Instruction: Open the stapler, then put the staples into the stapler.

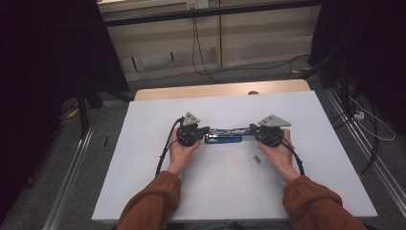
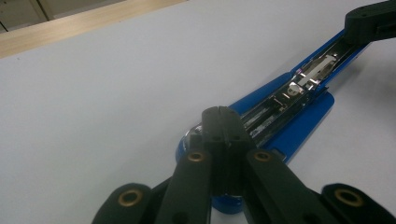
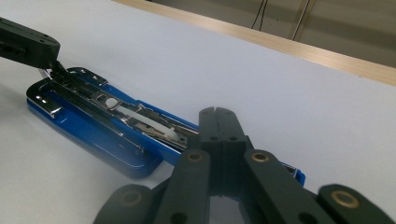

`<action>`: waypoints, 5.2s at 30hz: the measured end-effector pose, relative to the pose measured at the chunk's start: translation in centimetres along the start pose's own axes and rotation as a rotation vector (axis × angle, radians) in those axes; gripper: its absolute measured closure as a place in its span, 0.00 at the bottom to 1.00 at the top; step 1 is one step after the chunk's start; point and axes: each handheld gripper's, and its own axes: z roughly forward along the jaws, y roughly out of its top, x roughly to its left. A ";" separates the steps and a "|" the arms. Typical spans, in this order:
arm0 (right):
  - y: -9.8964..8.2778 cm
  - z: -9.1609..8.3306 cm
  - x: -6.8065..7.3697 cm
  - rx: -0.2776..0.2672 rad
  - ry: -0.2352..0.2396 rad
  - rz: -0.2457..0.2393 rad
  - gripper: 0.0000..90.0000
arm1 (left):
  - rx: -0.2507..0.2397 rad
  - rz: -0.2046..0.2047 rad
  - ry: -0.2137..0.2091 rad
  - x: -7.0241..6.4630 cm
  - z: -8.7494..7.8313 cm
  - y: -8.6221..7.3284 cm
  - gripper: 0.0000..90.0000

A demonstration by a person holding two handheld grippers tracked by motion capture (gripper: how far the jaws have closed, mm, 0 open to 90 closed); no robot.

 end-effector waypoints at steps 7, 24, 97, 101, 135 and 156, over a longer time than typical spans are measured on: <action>0.0 -0.1 -0.4 -0.011 0.002 0.015 1.00 | -0.017 -0.004 -0.008 0.0 -0.2 0.1 1.00; 0.5 -0.5 -0.8 -0.057 0.046 0.057 0.98 | -0.047 0.025 -0.005 -0.4 -0.6 0.5 0.93; -1.3 -7.1 -2.6 -0.111 0.046 0.066 0.12 | -0.187 -0.090 0.120 -1.2 -14.9 -5.7 0.07; -1.1 -7.1 -2.5 -0.113 0.058 0.067 0.11 | -0.184 -0.088 0.145 -1.2 -15.5 -6.3 0.06; 0.2 -5.6 -1.5 0.286 0.288 0.028 0.14 | -0.153 -0.084 0.161 -3.0 -17.7 -8.2 0.06; 0.5 -4.0 -0.8 0.515 0.321 -0.059 0.45 | -0.140 -0.076 0.150 -2.9 -17.3 -8.2 0.05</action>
